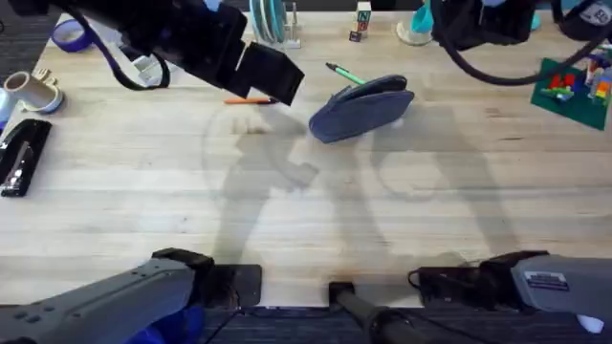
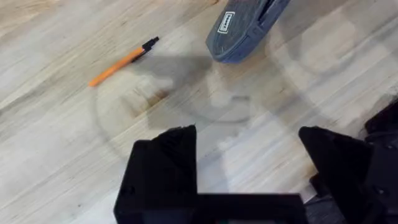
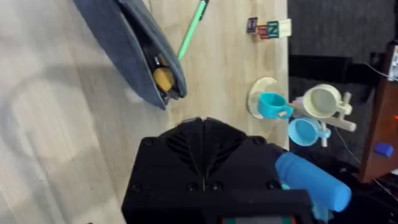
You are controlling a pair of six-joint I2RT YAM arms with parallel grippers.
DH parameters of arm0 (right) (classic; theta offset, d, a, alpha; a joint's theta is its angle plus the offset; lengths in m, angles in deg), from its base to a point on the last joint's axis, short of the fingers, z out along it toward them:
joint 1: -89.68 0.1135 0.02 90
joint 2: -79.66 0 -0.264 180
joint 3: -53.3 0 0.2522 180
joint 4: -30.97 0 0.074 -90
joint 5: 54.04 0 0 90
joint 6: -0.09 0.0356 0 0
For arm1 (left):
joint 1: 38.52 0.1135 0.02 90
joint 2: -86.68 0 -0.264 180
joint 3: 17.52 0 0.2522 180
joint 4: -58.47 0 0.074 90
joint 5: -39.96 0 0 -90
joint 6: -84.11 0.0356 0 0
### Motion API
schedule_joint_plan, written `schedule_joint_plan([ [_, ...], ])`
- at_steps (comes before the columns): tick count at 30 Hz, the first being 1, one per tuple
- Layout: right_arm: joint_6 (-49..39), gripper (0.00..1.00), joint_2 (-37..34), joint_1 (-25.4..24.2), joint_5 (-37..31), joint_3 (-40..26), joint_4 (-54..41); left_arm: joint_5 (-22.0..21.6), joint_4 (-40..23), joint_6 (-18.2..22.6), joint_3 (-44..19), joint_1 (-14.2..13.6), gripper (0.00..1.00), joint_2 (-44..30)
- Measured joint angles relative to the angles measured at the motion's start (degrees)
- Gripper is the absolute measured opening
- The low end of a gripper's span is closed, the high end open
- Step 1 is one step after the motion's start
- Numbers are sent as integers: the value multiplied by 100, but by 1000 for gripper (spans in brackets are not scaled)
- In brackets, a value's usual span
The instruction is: Unzip the bag, pick up the pens from the table one at a time and place them inside, then zip the bag closed.
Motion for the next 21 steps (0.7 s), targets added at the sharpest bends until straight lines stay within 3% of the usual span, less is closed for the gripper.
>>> schedule_joint_plan([
  [12, -528, 27, -443, -486, 797, 0, -292, 0, 139, 0, 0, 0, 995, 0],
  [21, -1010, 28, -717, -503, 1146, 2, -423, 0, 139, -2, 0, 0, 996, 0],
])
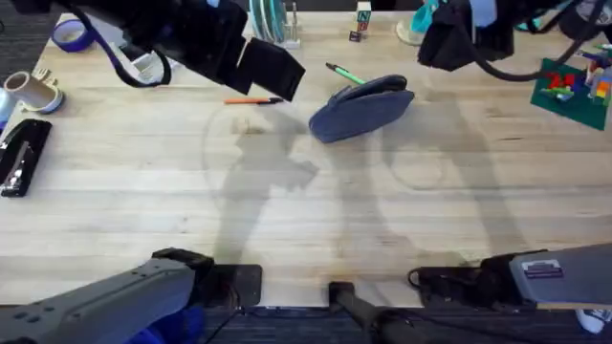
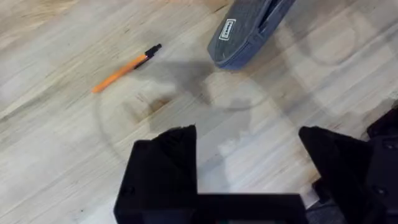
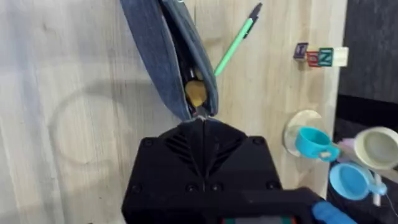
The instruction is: Unzip the bag, pick up the pens from the table one at a time and place them inside, then zip the bag closed.
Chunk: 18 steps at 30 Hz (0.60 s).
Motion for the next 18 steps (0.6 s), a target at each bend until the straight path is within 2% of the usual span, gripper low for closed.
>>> schedule_joint_plan([
  [8, -301, 28, -677, 0, 49, 0, 19, 0, -2, 0, 0, 0, 995, 0],
  [18, -513, 28, -890, -15, 75, 0, 113, 0, -2, -2, 0, 0, 996, 0],
])
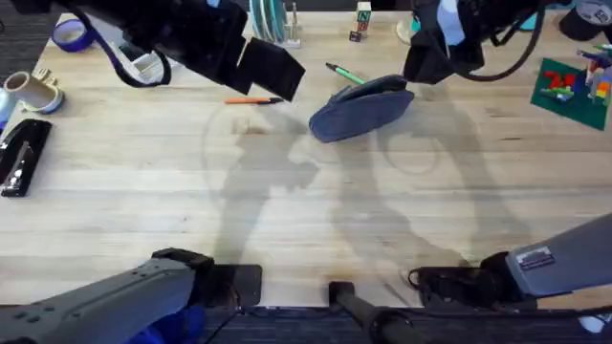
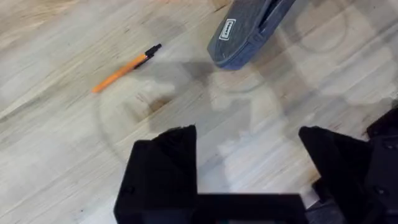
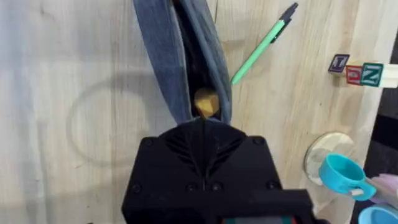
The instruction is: Unzip the bag, pick up the pens from the table one at a time and place them inside, then zip the bag closed.
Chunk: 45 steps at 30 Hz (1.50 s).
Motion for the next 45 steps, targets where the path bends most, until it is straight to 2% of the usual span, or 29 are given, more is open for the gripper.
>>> schedule_joint_plan([
  [33, -300, 28, -1308, -85, 302, 0, 284, 0, 2, -17, 0, 0, 994, 0],
  [45, -300, 46, -1423, -83, 378, 0, 284, 0, 4, -17, 0, 0, 995, 0],
])
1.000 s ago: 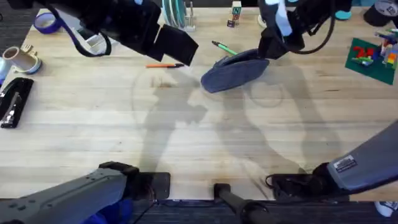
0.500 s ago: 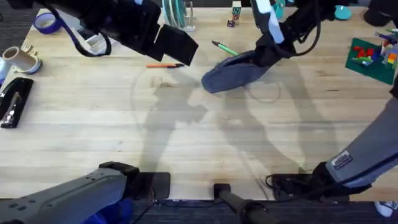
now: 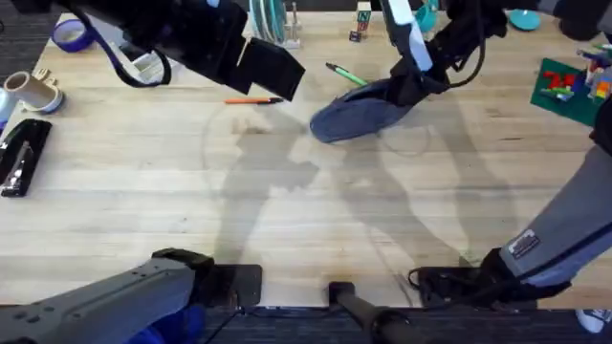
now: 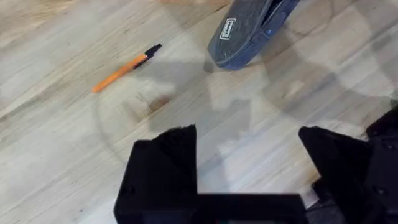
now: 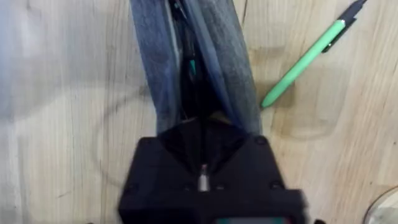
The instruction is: Unzip the bag, pick up the pens from the table one at a time and place them inside, then zip the bag closed.
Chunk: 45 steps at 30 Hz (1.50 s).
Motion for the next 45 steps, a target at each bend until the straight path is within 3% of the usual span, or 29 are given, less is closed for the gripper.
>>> schedule_joint_plan([
  [2, -17, 245, 0, 2, 5, 0, -2, 0, -2, 0, 0, 0, 995, 0],
  [7, -107, 947, 0, 14, 20, 0, 42, 0, -2, 0, 0, 0, 996, 0],
  [8, -116, 980, -1, 18, 18, 0, 44, 0, -2, 0, 0, 0, 995, 0],
  [37, -124, 995, 13, 52, -7, 0, -47, 0, -2, -2, 0, 0, 996, 0],
  [45, -30, 995, 394, 87, -24, 0, -120, 0, -2, -4, 0, 0, 995, 0],
])
